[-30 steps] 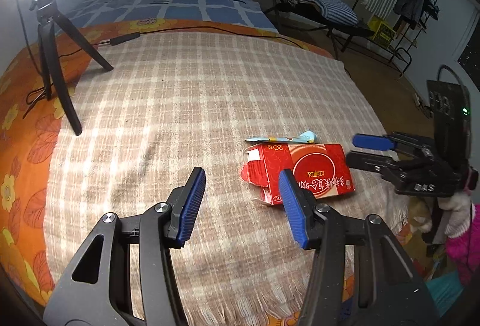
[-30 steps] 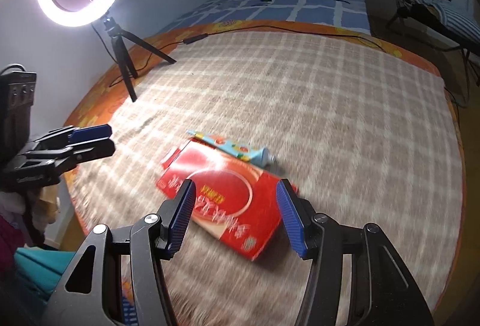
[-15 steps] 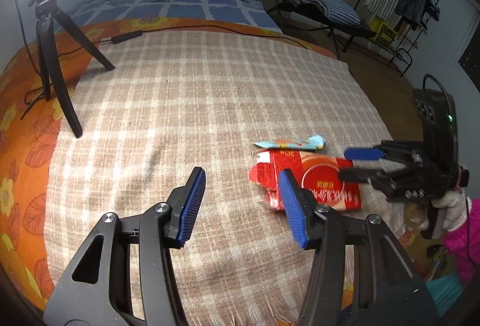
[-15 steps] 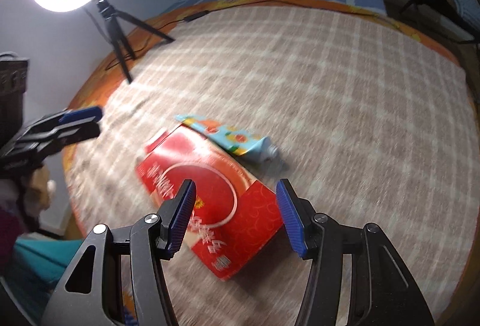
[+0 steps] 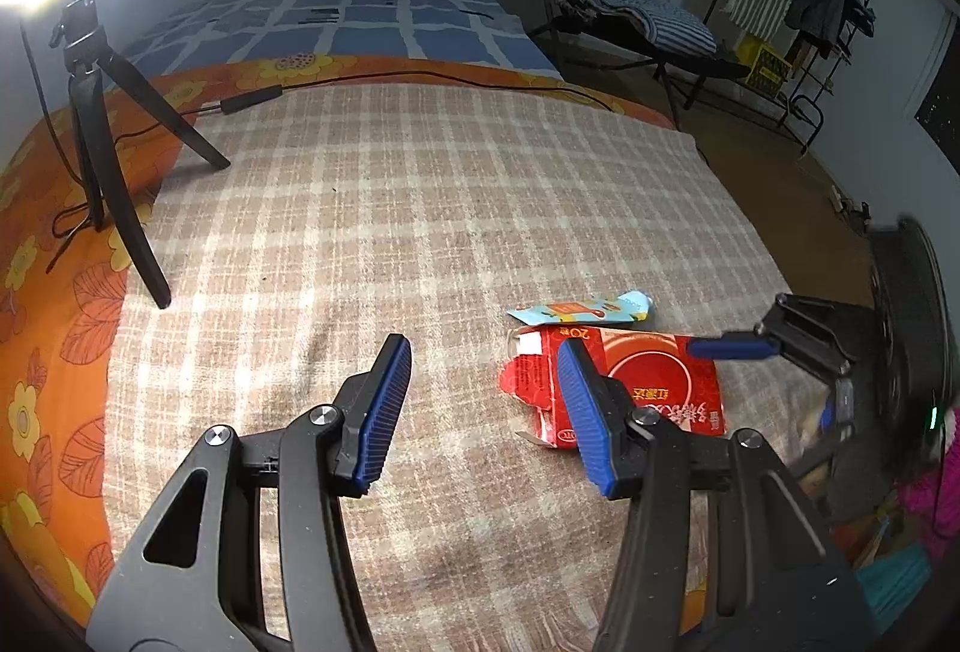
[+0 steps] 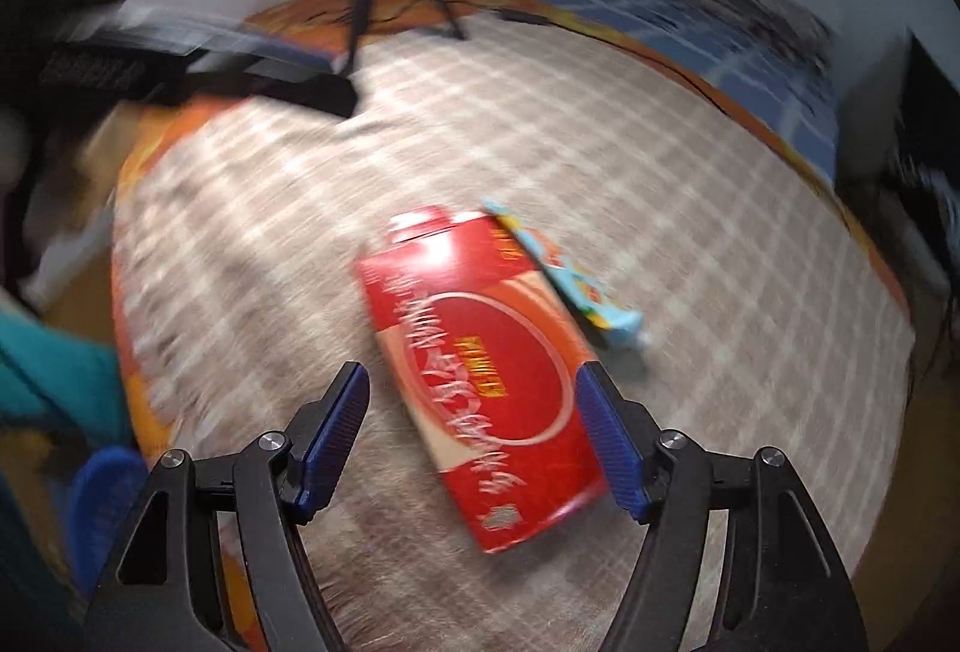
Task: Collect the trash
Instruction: 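Grasp the blue fruit-print tube with the left tool while the right tool grasps the red medicine box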
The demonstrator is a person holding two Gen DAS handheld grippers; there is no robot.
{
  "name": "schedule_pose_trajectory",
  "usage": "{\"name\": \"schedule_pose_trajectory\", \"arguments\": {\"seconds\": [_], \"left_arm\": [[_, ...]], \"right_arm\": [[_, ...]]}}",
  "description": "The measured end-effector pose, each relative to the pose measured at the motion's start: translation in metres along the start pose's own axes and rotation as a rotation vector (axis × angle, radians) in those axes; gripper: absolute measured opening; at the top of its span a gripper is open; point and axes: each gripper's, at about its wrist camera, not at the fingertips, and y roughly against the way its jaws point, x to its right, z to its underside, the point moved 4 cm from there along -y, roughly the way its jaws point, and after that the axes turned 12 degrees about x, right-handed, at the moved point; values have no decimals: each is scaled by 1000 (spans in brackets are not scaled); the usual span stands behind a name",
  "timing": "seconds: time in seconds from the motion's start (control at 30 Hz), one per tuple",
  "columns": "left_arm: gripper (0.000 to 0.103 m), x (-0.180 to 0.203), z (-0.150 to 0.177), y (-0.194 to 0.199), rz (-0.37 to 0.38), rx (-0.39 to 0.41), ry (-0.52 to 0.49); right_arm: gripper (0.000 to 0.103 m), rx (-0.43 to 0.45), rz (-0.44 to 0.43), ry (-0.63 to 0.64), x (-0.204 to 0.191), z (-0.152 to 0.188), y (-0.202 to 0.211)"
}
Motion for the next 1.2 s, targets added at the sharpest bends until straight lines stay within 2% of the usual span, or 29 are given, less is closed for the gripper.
{"name": "schedule_pose_trajectory", "arguments": {"seconds": [0.17, 0.23, 0.33, 0.57, 0.7, 0.77, 0.83, 0.97, 1.03, 1.13, 1.2], "left_arm": [[52, -4, -6, -5, 5, -3, 25], [52, -6, -8, -7, 7, -4, 21], [52, -4, -13, -10, 7, -4, 5], [52, 10, -16, -28, 32, -30, -50], [52, 35, -9, -43, 62, -68, -137], [52, 53, -4, -54, 73, -93, -214], [52, 62, -4, -64, 81, -109, -230], [52, 65, -11, -94, 123, -169, -124], [46, 68, -14, -106, 121, -185, -104], [43, 80, -13, -119, 146, -217, -118], [43, 93, -8, -127, 160, -261, -165]], "right_arm": [[71, -47, 88, 140, -8, 5, -19], [71, -63, 99, 160, -4, 5, -26], [75, -83, 69, 150, 3, 3, -34], [73, -107, 12, 77, 18, 21, -13], [63, -136, 32, 26, 37, 46, 11], [51, -188, 27, -46, 51, 63, 15], [51, -209, 47, -76, 62, 77, 19], [51, -117, 39, -156, 73, 79, 42], [51, -58, 17, -211, 76, 71, 51], [51, -19, 6, -219, 75, 62, 59], [51, -2, 6, -218, 75, 58, 60]]}}
